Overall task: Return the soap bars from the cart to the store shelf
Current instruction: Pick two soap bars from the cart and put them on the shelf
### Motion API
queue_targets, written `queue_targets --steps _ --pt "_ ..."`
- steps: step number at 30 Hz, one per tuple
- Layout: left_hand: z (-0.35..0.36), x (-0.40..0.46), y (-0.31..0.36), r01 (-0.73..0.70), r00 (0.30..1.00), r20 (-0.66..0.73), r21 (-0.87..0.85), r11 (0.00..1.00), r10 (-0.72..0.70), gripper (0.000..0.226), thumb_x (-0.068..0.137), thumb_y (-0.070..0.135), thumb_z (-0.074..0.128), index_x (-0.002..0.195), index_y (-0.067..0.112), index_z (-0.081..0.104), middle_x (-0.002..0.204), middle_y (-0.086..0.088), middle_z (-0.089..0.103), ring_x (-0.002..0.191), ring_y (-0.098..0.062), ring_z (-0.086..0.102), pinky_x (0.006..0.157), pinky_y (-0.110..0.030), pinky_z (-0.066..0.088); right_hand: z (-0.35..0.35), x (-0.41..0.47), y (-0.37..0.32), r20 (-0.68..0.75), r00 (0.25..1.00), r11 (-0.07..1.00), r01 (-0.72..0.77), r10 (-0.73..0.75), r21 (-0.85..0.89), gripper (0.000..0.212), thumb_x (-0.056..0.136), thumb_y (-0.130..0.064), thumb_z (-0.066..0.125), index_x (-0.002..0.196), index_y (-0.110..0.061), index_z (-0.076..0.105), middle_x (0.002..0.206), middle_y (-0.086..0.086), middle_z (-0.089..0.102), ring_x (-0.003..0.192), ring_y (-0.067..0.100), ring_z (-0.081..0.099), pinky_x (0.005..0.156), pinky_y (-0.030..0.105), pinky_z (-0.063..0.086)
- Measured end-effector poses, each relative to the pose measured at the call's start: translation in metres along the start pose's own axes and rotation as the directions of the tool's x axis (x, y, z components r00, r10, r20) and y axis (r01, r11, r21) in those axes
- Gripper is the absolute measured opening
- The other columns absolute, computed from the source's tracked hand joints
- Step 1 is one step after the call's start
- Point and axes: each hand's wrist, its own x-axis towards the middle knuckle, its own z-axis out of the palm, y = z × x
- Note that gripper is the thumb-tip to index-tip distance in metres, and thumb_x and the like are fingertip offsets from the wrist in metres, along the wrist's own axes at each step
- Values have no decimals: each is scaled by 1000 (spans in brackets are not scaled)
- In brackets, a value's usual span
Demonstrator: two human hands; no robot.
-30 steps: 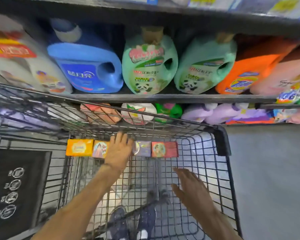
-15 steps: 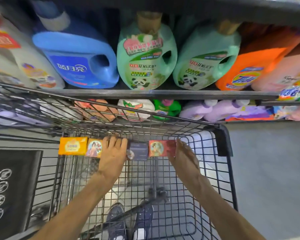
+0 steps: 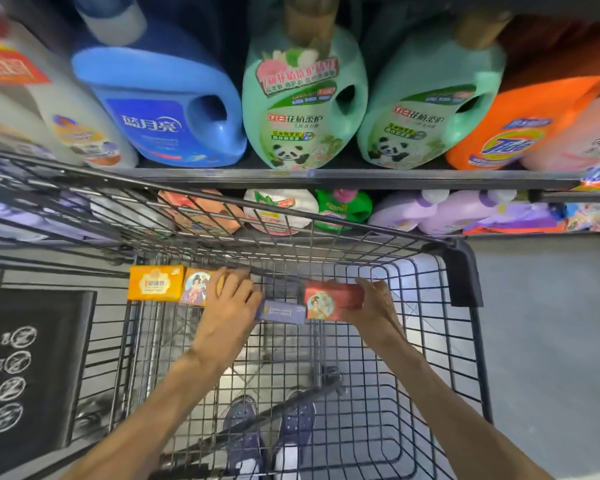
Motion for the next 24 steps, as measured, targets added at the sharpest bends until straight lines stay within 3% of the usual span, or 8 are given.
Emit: queue_targets --steps 3,6,10,12,16,20,24 --pt "-7 -8 -3 -8 999 52 -22 1000 9 43 66 38 89 100 19 70 94 3 60 100 -24 46 86 -41 36 -8 -8 9 42 998 998 40 -42 48 58 73 -31 83 124 -28 55 113 -4 49 108 17 52 92 31 44" --pt "-17 -18 -2 16 996 84 -99 995 -8 42 69 39 86 103 22 68 94 6 57 94 -20 48 76 -35 41 -12 -23 12 73 992 990 95 -103 105 41 75 -37 82 107 -37 56 103 -11 62 97 9 58 79 25 47" --pt "-39 -35 -4 145 983 150 -304 942 -103 42 74 40 84 109 28 64 108 13 55 100 -12 54 81 -34 48 -22 -46 5 65 986 983 144 -151 113 35 79 -21 79 107 -28 58 93 -18 65 81 -5 61 67 11 44" --pt "-54 -42 -7 184 976 174 -349 919 -130 45 75 42 82 113 29 63 117 15 56 105 -10 56 89 -36 49 -28 -58 -2 61 985 982 153 -161 112 39 76 -24 81 107 -28 59 95 -19 66 83 -6 62 74 17 49" --pt "-101 -50 -13 211 974 178 -465 860 -142 45 75 46 81 113 36 58 108 27 49 97 -1 54 86 -30 48 -55 -96 -20 25 979 974 199 -203 112 38 70 -37 84 100 -32 61 94 -13 70 85 4 66 76 33 58" --pt "-157 -46 -16 128 989 133 -515 848 -69 46 74 44 83 113 33 61 103 20 56 96 -8 58 84 -38 52 -94 -149 -39 -70 967 953 255 -246 164 29 74 -19 82 89 -31 61 83 -8 69 78 7 67 67 28 58" --pt "-236 -36 3 21 998 58 -570 822 14 41 72 38 87 106 32 64 98 22 56 93 -1 59 81 -29 52 -148 -204 -43 -151 960 908 272 -235 319 38 71 -5 81 98 -27 65 89 -6 72 81 14 69 75 28 56"
